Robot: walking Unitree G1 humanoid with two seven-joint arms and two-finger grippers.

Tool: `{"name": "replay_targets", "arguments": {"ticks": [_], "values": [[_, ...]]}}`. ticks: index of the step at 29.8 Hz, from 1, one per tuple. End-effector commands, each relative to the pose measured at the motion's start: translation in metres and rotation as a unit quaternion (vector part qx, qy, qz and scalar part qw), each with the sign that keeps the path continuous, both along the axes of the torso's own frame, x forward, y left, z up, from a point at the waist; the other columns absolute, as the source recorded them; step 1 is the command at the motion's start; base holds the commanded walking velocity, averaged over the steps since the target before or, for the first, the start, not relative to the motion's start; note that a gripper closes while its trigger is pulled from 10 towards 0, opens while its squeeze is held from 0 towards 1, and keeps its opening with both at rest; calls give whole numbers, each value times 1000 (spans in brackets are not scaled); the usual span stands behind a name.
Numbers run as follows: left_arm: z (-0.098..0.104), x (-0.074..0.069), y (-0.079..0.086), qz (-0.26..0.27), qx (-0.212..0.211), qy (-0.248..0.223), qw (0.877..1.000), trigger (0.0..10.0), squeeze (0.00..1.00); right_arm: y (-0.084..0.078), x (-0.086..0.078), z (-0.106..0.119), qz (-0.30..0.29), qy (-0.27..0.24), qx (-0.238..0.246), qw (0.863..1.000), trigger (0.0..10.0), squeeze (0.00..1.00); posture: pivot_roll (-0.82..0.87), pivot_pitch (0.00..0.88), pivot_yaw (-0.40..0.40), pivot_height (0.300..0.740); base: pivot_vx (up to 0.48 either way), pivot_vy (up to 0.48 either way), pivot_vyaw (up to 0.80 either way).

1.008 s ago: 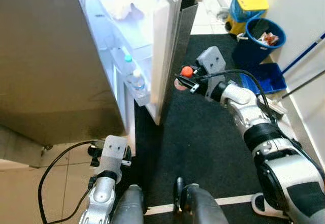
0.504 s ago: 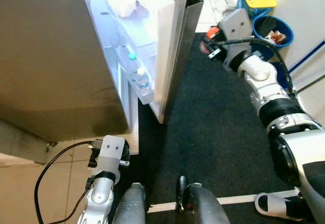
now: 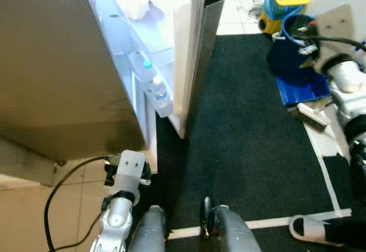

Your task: Restocking fridge

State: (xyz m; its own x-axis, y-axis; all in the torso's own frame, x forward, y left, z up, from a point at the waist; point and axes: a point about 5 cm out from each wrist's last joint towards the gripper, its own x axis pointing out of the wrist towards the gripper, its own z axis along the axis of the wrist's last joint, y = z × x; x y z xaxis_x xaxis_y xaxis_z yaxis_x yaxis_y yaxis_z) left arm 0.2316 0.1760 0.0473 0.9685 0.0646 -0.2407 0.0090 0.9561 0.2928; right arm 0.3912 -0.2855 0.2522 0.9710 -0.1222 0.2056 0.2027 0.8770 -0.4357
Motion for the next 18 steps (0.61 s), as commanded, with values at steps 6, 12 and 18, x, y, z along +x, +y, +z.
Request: {"name": "replay_targets", "arguments": {"ticks": [6,12,18], "values": [[-15,-5,-11,-18,-25,33,999,10000,0,26,-19,-89,104,85,87,987,10000,0,87,263,-107,740,0,0,0],[-40,-13,-2,-3,-26,83,996,10000,0,73,-87,-222,136,257,127,948,10000,0,61,233,-95,740,0,0,0],[-67,-28,13,3,-11,138,990,10000,0,94,-152,-289,118,370,146,910,10000,0,28,200,-89,740,0,0,0]]}}
